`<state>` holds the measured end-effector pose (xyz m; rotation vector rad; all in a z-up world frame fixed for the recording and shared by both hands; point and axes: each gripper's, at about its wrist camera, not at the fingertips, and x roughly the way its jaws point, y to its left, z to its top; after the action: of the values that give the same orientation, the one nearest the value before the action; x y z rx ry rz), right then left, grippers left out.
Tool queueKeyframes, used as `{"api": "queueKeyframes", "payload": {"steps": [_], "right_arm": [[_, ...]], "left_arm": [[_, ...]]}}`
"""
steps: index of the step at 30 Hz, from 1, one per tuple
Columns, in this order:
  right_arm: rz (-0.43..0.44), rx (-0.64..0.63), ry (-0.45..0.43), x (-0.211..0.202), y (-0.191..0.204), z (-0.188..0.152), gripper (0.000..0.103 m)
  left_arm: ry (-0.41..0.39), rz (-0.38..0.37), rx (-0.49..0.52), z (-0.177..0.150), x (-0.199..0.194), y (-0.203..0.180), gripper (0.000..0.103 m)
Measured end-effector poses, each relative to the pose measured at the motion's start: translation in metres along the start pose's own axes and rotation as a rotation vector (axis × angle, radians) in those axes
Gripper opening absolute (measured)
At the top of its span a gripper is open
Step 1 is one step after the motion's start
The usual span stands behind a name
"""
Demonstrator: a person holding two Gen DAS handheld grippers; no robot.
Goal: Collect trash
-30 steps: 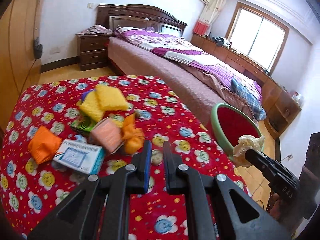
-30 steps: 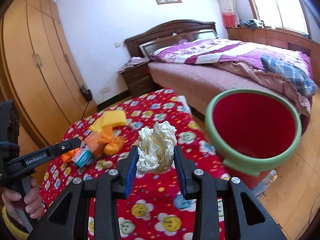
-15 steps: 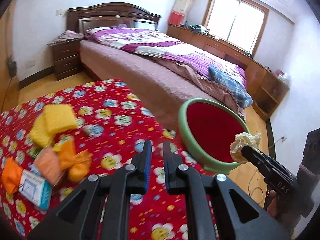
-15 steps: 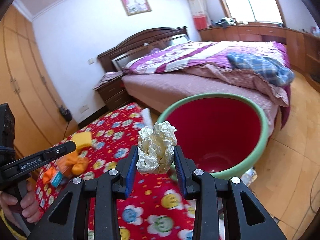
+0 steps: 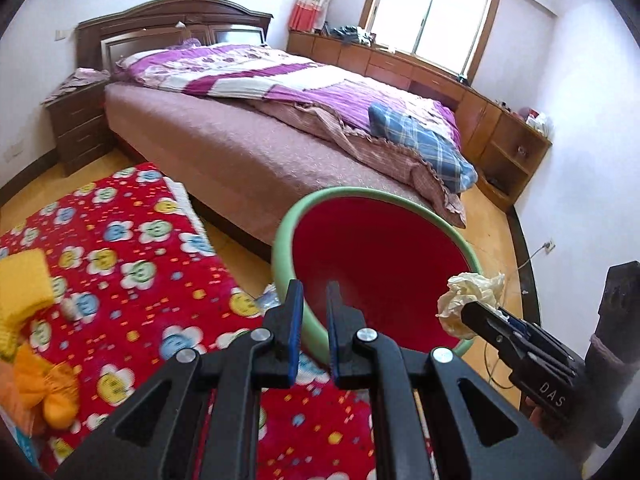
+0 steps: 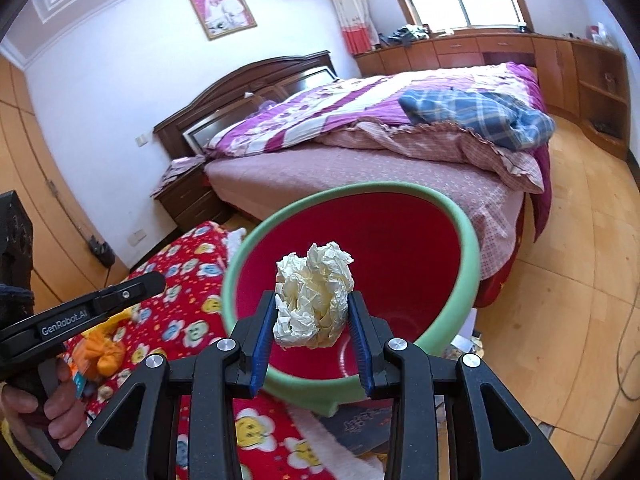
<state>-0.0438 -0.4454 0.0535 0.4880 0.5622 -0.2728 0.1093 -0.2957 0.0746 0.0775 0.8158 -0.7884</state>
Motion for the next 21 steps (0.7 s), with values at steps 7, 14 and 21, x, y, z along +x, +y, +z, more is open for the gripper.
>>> {"api": "queueKeyframes", "payload": {"steps": [7,14,21], "right_arm": [[0.008,-0.001,0.004,0.001,-0.005,0.003,0.036],[0.024,-0.018,-0.014,-0.013,0.008,-0.001,0.036],[0.05,-0.04,-0.014,-0.027,0.026,-0.009,0.036]], "left_arm": [[0.012,-0.005,-0.014,-0.003,0.001,-0.005,0.011],[0.011,0.037,-0.039,-0.014,-0.031,0.006,0.035],[0.01,0.088,-0.138,-0.037,-0.071,0.047,0.04]]}}
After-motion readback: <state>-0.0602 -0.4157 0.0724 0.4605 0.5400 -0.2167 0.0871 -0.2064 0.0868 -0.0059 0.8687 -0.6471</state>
